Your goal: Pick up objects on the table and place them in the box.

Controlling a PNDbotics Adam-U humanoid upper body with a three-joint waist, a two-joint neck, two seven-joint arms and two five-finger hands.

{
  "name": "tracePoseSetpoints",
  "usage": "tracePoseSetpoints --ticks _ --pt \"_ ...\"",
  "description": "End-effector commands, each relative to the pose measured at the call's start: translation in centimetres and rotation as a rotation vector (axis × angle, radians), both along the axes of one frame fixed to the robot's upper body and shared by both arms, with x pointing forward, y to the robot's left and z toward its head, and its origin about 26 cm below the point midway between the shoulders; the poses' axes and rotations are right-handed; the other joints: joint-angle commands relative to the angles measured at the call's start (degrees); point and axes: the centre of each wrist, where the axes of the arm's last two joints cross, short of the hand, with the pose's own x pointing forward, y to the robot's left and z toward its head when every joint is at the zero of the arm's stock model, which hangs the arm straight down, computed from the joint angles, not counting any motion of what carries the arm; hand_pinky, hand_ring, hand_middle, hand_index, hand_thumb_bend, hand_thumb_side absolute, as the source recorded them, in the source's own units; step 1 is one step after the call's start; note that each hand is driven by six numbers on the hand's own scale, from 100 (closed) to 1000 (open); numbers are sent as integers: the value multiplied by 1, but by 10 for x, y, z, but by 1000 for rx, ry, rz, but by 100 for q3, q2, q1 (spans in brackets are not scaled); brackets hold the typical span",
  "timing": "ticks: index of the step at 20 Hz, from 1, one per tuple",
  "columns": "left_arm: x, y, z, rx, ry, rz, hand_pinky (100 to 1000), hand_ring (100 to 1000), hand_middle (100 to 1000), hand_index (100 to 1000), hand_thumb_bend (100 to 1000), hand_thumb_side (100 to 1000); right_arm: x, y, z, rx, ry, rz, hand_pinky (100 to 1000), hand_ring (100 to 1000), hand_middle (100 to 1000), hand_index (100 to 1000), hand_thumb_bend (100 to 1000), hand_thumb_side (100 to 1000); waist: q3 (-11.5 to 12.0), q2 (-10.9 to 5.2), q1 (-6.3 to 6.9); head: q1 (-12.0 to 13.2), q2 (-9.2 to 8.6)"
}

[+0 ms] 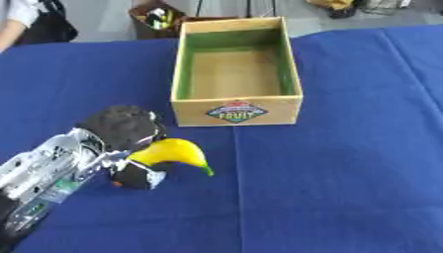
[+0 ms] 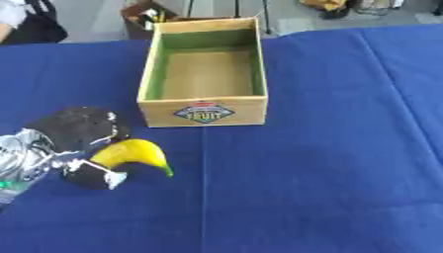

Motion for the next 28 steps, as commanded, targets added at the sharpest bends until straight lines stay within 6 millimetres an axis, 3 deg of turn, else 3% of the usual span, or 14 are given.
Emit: tracePoseSetpoints --ticks 1,8,21,28 --pt "-8 6 21 15 -53 5 383 508 515 654 100 483 -2 -2 8 -18 -20 -1 761 718 618 792 100 922 12 -150 -4 -17 0" --pt "-21 7 49 7 -127 -7 375 499 500 640 100 476 -3 -3 8 -22 -18 -3 763 719 618 792 100 931 15 -185 22 -29 44" --pt "-26 -4 97 2 -269 -60 372 494 489 629 100 475 -3 -4 8 -35 -13 -1 763 719 618 793 100 920 -64 -243 120 1 102" --pt "-6 -15 118 26 -277 -77 382 499 491 631 100 475 -3 -4 9 -50 -9 7 763 719 617 793 100 919 -181 -257 216 58 93"
